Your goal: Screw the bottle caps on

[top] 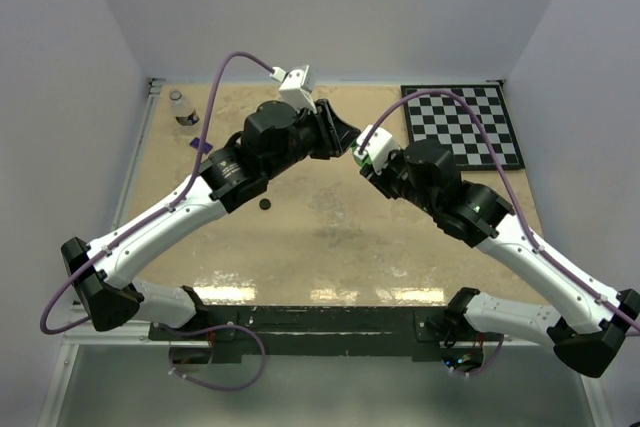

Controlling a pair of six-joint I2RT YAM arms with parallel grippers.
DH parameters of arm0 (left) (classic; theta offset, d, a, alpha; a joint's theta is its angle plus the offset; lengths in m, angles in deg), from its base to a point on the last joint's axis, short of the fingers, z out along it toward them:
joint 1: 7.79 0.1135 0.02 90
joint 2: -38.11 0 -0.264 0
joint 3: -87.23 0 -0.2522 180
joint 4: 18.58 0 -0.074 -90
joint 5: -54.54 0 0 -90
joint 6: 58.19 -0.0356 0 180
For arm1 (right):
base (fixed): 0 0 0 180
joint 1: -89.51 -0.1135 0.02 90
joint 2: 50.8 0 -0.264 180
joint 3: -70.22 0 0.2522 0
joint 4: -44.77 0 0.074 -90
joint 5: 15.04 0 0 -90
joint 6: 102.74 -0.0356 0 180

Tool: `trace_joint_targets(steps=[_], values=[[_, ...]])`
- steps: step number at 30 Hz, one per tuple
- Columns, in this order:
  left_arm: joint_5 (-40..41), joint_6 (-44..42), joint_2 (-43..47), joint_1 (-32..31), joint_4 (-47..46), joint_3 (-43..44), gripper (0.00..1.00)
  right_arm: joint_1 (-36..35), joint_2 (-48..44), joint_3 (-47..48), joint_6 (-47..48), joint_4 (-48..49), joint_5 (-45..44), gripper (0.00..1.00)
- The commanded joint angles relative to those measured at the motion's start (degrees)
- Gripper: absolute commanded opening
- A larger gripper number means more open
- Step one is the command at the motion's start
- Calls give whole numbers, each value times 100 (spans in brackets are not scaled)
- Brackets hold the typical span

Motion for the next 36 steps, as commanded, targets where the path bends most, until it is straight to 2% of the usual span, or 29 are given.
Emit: trace_joint_targets(steps=[1, 4, 6, 11, 14, 16, 19, 23, 27, 30, 33, 36], values=[[-715, -932, 117, -23, -636, 54, 0, -23, -222, 183, -5, 321, 1093, 0], [-1180, -1767, 250, 20, -743, 115, 0, -23, -292, 306, 73, 137, 1805, 0], [-1811, -2330, 302, 117, -707, 203, 0, -15, -275, 403, 144, -12, 2253, 0], [-4823, -2832, 408, 1030, -1155, -8, 0, -15, -275, 692, 249, -285, 3247, 0], [-5635, -3692, 426, 1102, -928, 62, 0, -15, -284, 825, 267, -356, 3678, 0], [-5839, -3984, 365, 1110, -691, 176, 0, -15, -284, 877, 267, -382, 3767, 0], [-5323, -3784, 372, 1110, -628, 335, 3, -15, -257, 878, 180, -373, 3400, 0], [-3788, -3160, 645, 1110, -883, 273, 36, -23, -222, 667, 127, -338, 2425, 0], [-2257, -2370, 900, 1110, -734, 256, 59, -15, -117, 474, 109, -347, 1555, 0], [-1807, -1711, 935, 1093, -515, 256, 66, -15, -55, 377, 100, -277, 1211, 0], [-1438, -1113, 909, 936, -269, 203, 69, -23, 24, 368, 91, -215, 859, 0], [-421, -918, 725, 409, 327, 395, 71, -32, 138, 429, 100, -189, 517, 0]])
